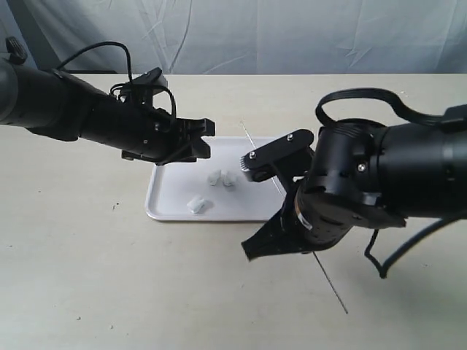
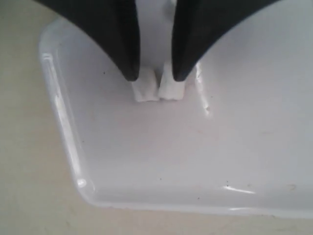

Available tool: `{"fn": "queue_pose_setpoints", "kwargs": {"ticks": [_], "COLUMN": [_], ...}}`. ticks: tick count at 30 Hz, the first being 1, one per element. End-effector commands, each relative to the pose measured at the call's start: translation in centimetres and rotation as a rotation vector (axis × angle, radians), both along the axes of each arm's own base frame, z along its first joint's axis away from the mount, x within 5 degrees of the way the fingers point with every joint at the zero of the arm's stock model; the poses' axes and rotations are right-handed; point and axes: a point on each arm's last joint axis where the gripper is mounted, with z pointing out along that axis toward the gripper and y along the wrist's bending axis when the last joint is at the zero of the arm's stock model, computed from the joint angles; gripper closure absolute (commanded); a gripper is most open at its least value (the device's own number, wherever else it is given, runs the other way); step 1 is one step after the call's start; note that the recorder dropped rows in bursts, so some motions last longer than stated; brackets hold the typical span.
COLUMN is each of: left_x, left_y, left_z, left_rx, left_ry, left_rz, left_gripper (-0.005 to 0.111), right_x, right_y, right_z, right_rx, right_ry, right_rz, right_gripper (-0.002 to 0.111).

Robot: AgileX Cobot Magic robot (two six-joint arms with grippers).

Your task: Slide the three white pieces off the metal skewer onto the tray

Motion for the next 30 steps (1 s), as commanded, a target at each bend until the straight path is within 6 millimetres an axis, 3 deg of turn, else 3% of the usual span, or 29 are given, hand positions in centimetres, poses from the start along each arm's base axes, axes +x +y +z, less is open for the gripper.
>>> {"fn": "queue_pose_setpoints", "kwargs": {"ticks": [1,7,11,17,24,30], "left_x": [-0.6,-1.0,-1.1,-1.9,-5.8,-9.5], "left_y": [0.3,0.9,1.0,1.9,4.1,5.9], "left_z": [-0.5,-0.5,0.7,3.5,6.8,7.8], "left_rx": [0.091,0.167,0.176,0.178,0.189,0.187], "left_ry": [0.014,0.047,0.018,-0.060,-0.195,-0.261], "left_rz": [-0.110,-0.120,-0.116,-0.043,0.013,0.057], "left_gripper": [0.106,0.107,0.107,0.107,0.107,0.107], "right_x": [3.4,7.2,9.3,10.7,10.9,10.8], "right_y": [-0.2,0.0,0.6,1.9,2.2,2.1], "right_z": [-0.6,-2.3,-4.0,-5.7,-5.8,-5.8], "right_rx": [0.046,0.035,0.025,0.016,0.018,0.008], "right_ry": [-0.038,0.006,0.028,0.063,0.073,0.084], "right_rz": [-0.032,-0.013,-0.002,0.020,0.048,0.043], "right_gripper": [0.109,0.109,0.109,0.109,0.095,0.083]}}
